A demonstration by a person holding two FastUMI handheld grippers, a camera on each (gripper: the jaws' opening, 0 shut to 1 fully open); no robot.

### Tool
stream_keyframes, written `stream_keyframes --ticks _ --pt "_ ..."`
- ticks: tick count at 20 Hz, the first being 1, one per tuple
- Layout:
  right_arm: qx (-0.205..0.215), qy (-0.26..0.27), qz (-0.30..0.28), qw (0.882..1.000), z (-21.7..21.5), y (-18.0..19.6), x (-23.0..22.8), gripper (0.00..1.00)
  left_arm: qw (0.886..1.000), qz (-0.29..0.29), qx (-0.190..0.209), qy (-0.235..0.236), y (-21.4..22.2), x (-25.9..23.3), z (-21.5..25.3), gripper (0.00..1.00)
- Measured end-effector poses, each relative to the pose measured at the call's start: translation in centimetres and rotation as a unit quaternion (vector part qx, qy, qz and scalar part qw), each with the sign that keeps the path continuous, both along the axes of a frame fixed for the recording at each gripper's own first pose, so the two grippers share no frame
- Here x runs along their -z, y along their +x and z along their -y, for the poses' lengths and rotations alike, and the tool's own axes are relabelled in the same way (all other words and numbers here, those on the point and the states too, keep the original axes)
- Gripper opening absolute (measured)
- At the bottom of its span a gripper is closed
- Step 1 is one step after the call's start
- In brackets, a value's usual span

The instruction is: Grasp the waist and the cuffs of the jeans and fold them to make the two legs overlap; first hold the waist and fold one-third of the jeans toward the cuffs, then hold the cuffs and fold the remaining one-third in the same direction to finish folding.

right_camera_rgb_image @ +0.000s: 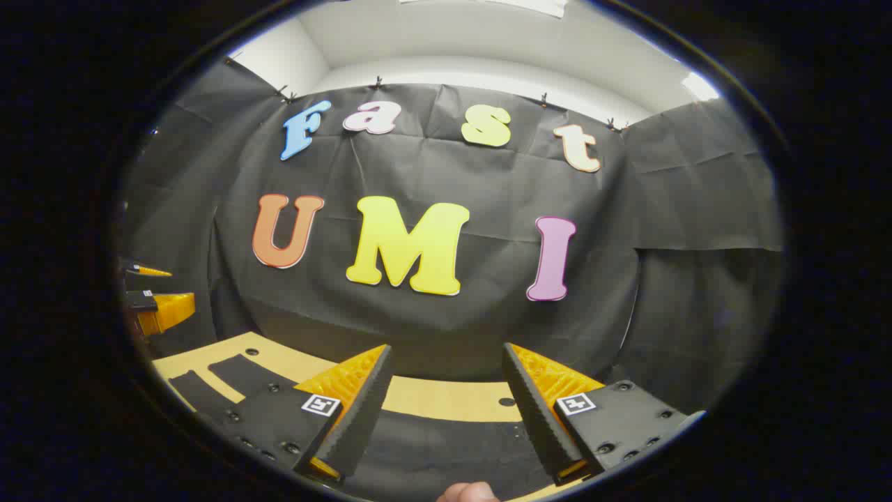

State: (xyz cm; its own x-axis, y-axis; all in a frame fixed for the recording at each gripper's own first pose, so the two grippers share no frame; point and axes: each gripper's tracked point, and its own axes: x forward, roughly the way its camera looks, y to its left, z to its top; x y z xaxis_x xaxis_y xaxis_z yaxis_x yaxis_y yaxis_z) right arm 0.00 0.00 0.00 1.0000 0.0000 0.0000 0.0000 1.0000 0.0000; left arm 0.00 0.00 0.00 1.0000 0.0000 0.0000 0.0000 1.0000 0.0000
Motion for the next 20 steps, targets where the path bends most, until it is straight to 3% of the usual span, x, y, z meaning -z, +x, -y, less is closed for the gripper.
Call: stream_keyframes --ticks 20 --pt "0.008 0.006 -0.015 1.0 3.2 1.0 1.2 0.95 1.0 -0.02 -0.013 -0.006 0.5 0.7 -0.1 0.98"
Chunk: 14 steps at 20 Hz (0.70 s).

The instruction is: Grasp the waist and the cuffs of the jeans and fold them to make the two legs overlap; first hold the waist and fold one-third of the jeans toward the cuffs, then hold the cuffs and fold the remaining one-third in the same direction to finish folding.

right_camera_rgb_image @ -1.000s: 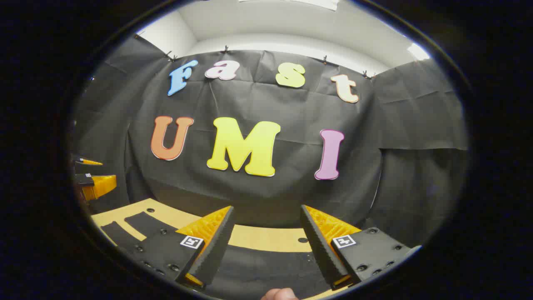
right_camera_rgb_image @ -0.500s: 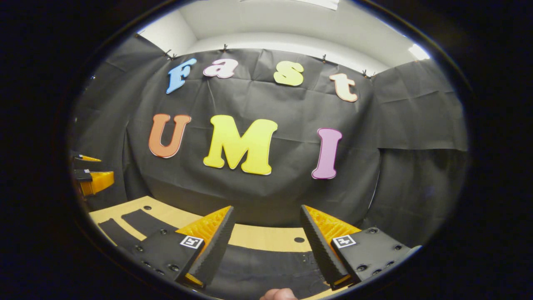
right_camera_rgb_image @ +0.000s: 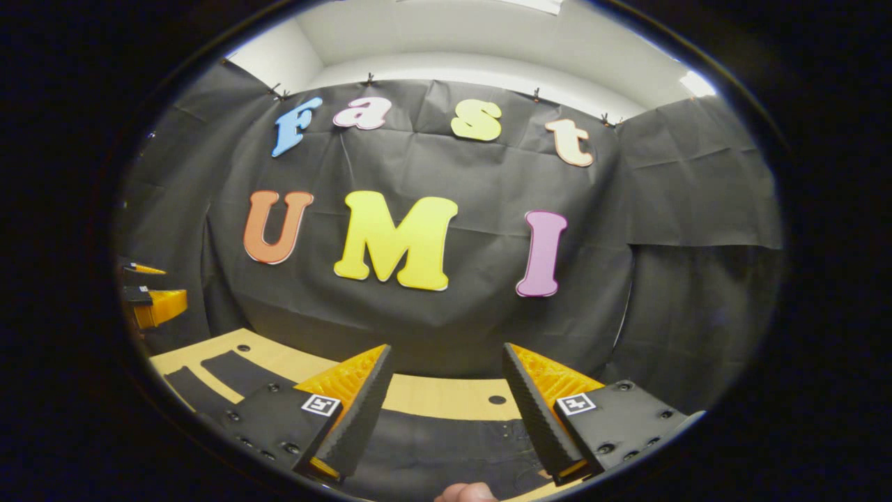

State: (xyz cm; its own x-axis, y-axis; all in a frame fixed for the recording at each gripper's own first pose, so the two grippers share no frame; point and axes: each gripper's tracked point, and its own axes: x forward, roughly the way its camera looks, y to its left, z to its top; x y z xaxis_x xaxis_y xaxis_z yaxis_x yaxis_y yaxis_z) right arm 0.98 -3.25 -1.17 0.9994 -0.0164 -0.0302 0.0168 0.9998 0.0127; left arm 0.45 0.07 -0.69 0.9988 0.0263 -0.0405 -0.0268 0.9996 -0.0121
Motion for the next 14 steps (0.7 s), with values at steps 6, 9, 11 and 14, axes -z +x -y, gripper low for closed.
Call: stream_keyframes --ticks 6,9,11,14 --pt "0.045 0.027 -0.082 0.995 8.1 -0.1 5.8 0.94 0.992 -0.079 -0.087 -0.051 -1.7 5.5 -7.5 0.98" --pt "0.066 0.079 -0.16 0.982 12.9 -1.8 11.0 0.96 0.979 -0.139 -0.124 -0.086 -3.8 11.1 -11.8 0.99" --pt "0.077 0.152 -0.219 0.961 15.4 -3.3 15.0 0.97 0.964 -0.191 -0.138 -0.121 -6.2 15.4 -13.3 0.99" --pt "0.111 0.284 -0.29 0.907 17.8 -4.9 21.0 0.99 0.931 -0.263 -0.151 -0.204 -10.0 22.0 -14.2 0.99"
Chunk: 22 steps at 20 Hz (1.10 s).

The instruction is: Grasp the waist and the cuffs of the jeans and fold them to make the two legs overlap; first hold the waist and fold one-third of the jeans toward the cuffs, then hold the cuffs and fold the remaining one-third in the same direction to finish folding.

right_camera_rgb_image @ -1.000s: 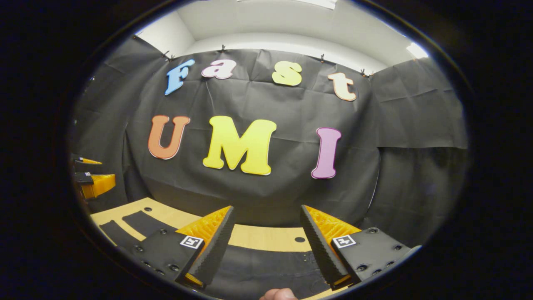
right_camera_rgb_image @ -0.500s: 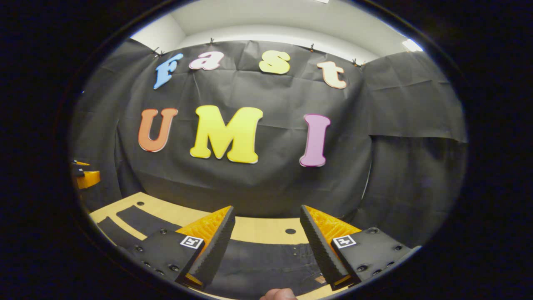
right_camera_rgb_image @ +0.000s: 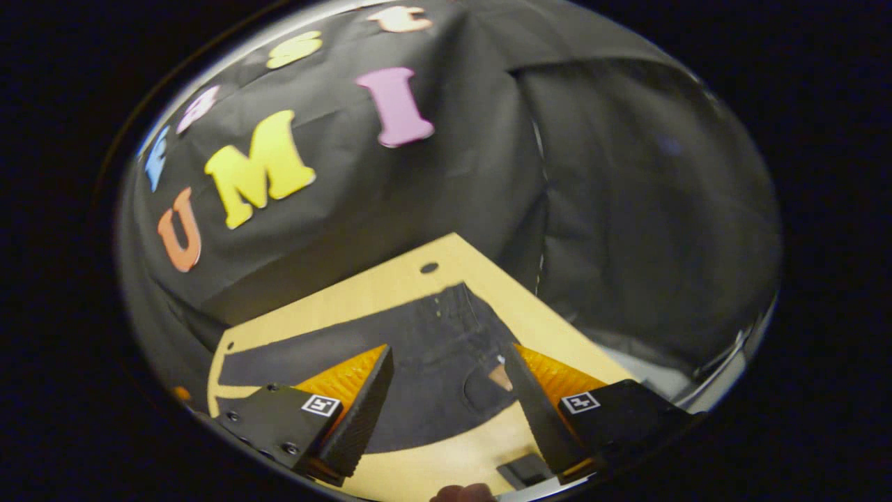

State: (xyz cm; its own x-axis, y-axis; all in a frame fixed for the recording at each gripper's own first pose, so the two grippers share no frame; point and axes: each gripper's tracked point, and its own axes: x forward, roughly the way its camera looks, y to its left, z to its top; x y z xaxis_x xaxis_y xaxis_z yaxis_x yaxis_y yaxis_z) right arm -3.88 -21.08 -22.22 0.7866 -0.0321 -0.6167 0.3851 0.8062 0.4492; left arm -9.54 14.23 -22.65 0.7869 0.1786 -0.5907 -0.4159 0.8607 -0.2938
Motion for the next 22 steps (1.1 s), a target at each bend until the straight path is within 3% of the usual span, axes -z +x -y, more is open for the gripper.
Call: stream_keyframes --ticks 1,3,5,6,9,11,15,17,22 --pt "0.02 0.046 -0.021 0.999 0.2 -0.5 2.4 0.93 0.999 -0.016 -0.013 -0.043 -0.5 1.8 0.0 0.99" --pt "0.059 0.132 -0.069 0.987 0.3 -2.5 6.2 0.98 0.987 -0.037 -0.051 -0.15 -2.5 4.8 0.9 0.99" --pt "0.091 0.198 -0.096 0.971 0.2 -3.4 9.0 1.0 0.957 -0.06 -0.101 -0.266 -3.8 6.9 2.1 0.99" --pt "0.103 0.221 -0.104 0.964 -0.1 -3.4 10.0 0.98 0.943 -0.064 -0.126 -0.302 -4.1 7.4 2.2 0.99" --pt "0.106 0.26 -0.123 0.952 -0.7 -2.9 11.5 0.98 0.913 -0.058 -0.173 -0.364 -3.8 7.5 2.0 0.99" --pt "0.113 0.285 -0.135 0.942 -0.5 -2.5 12.3 0.98 0.901 -0.068 -0.201 -0.379 -4.0 8.3 1.2 0.99" --pt "0.145 0.302 -0.14 0.932 0.3 -1.1 13.7 0.98 0.895 -0.064 -0.218 -0.383 -2.5 8.8 -1.0 0.99" --pt "0.158 0.315 -0.132 0.926 0.8 0.3 13.9 0.92 0.895 -0.064 -0.219 -0.383 -1.4 8.7 -1.2 1.0" --pt "0.159 0.318 -0.126 0.926 0.5 2.6 14.2 0.95 0.906 -0.063 -0.202 -0.368 1.3 8.7 -1.1 0.99"
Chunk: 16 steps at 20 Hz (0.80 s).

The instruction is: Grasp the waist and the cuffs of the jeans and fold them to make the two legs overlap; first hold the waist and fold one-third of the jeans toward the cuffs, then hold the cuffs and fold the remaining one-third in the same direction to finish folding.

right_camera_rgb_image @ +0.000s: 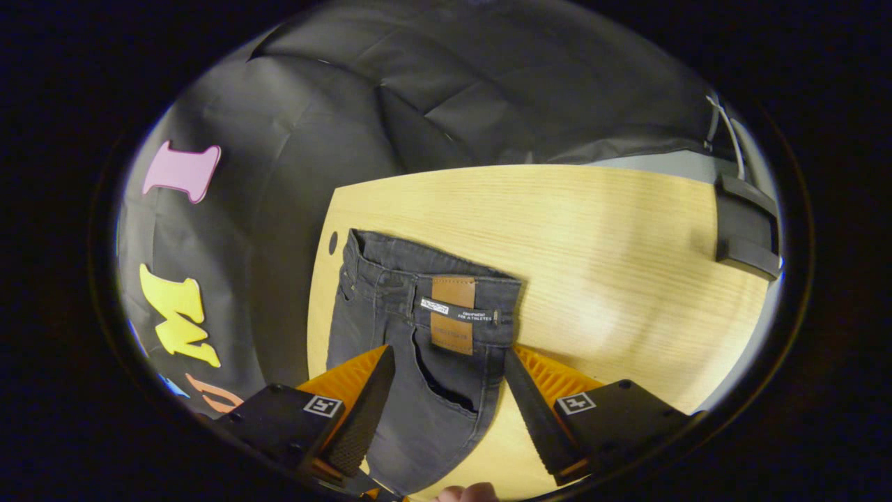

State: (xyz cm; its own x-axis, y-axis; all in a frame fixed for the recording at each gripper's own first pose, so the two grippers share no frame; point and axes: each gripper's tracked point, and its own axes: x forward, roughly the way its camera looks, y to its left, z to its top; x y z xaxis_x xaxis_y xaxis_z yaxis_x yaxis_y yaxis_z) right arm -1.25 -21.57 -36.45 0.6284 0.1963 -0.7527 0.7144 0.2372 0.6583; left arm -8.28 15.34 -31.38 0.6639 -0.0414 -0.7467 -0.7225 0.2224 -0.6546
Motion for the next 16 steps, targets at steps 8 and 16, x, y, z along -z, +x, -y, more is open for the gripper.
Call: stream_keyframes --ticks 8,16 --pt "-0.001 -0.015 -0.042 0.999 -0.4 2.5 1.7 0.65 1.0 -0.015 0.007 -0.013 2.8 1.1 0.3 0.85" --pt "0.021 -0.012 -0.075 0.997 0.1 1.9 2.4 0.04 0.999 -0.017 0.005 -0.029 3.1 1.4 0.1 0.06"
